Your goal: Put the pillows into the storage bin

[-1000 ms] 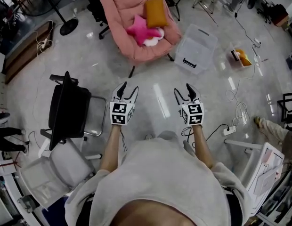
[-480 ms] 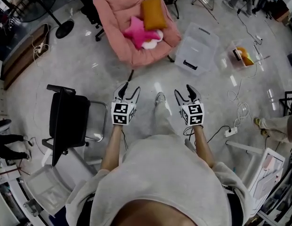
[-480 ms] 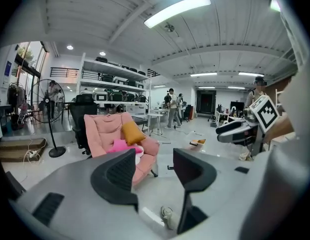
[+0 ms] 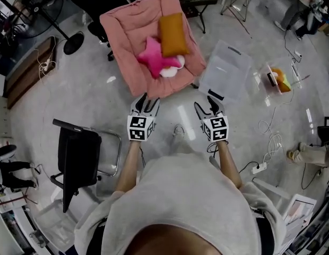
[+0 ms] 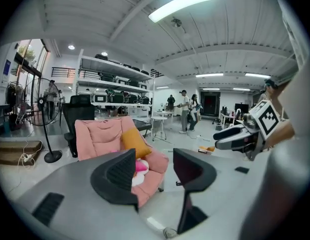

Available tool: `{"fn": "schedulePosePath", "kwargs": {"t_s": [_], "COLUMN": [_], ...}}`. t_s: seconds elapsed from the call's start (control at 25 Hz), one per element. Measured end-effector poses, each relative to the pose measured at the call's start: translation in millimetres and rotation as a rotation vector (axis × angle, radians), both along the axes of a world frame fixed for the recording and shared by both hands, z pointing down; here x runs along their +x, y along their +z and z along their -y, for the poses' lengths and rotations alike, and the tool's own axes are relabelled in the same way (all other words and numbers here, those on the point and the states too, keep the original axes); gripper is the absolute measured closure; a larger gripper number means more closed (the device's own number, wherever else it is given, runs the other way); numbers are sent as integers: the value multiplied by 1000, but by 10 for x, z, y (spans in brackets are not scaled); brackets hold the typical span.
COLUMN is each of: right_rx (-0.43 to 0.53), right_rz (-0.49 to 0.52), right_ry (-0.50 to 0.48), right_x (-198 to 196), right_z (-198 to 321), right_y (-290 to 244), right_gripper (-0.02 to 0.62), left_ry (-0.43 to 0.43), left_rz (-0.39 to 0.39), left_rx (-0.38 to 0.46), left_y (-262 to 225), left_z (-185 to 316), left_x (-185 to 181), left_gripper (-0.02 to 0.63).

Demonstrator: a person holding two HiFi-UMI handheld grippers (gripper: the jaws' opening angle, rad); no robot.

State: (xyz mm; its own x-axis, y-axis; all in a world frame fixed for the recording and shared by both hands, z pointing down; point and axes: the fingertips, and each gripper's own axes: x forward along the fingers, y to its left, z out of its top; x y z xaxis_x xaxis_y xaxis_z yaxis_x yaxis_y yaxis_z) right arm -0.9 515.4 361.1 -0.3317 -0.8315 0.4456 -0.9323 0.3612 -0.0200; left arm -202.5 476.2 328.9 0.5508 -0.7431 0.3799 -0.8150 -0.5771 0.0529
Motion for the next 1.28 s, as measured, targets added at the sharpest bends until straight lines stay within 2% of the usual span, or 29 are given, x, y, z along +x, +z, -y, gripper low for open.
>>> {"fn": "schedulePosePath", "kwargs": {"t_s": [0.2, 0.4, 0.68, 1.0, 1.28], "right_rx": [21, 13, -6, -52, -94], "right_rz": [8, 7, 3, 8, -1], "right_ry": [-10, -23, -51, -51, -48], "right_x": [268, 453, 403, 346, 239], "right_z": [888, 1475, 1992, 2437, 3342], "right_y": [-100, -43, 55, 304, 458], "right_gripper": [347, 347, 347, 347, 347], "left_ry": [7, -8, -18, 23, 16], "left_rz": [-18, -4, 2, 26, 2], "left_rx": [-1, -5, -33, -72, -74], "left_y": [-56, 17, 153, 384, 478], "left_z": [821, 1416, 1873, 2311, 3304], "left_x": [395, 552, 541, 582, 438], "left_gripper": [374, 374, 374, 376, 376]}}
